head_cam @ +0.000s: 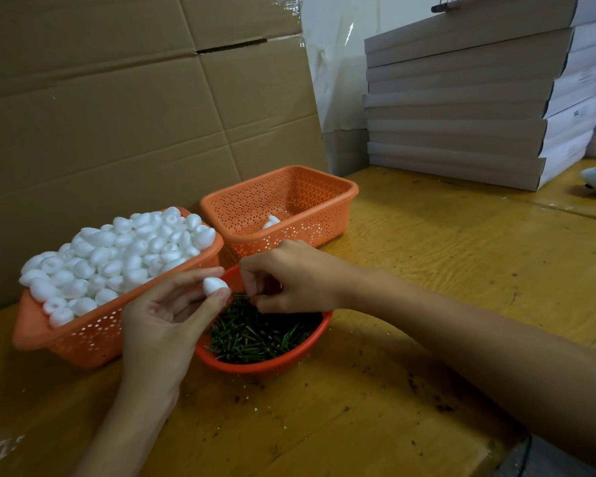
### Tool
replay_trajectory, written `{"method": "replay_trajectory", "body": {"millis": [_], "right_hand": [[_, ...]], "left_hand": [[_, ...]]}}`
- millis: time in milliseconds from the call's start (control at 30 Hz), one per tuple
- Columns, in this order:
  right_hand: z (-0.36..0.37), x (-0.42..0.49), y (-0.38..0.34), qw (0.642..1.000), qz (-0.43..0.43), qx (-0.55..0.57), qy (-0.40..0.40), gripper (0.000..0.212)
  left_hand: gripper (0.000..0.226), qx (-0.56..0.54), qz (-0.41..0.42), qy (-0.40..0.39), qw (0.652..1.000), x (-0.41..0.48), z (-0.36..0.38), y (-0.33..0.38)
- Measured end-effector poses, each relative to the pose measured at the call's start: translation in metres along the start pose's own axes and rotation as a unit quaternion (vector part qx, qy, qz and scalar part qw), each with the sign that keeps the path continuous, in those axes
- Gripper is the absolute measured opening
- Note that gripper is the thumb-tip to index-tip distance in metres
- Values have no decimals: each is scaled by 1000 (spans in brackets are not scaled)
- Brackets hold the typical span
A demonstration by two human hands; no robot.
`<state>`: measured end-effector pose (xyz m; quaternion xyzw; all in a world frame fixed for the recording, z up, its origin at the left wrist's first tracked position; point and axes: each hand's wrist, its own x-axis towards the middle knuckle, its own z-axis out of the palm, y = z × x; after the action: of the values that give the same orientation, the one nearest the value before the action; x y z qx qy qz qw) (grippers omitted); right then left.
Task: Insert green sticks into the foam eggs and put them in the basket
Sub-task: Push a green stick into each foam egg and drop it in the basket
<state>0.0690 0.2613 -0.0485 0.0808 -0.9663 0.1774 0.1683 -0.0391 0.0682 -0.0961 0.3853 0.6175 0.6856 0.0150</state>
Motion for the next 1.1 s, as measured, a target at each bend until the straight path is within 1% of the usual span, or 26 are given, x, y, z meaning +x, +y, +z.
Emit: {"method": "replay_trajectory", "body": {"millis": [167,367,500,667,900,1100], "right_hand": [[1,0,0,1000,2,-6,4,13],[2,0,1,1000,-1,-6,9,13],[1,0,1,1000,-2,-4,4,12],[2,0,1,1000,-1,-8,6,13],[2,1,2,1000,-4,-9,2,13],[2,1,3,1000,-9,-11,6,13]], "left_hand": [[31,-7,0,6,1000,1,1,-1],[23,-31,0,-11,999,2,1,4],[23,-38,-2,-10,999,1,1,5],[28,-6,4,-12,1000,0,1,5],[31,-22,2,-17,1000,0,2,8],[30,8,17,-18,1000,0,3,5]]}}
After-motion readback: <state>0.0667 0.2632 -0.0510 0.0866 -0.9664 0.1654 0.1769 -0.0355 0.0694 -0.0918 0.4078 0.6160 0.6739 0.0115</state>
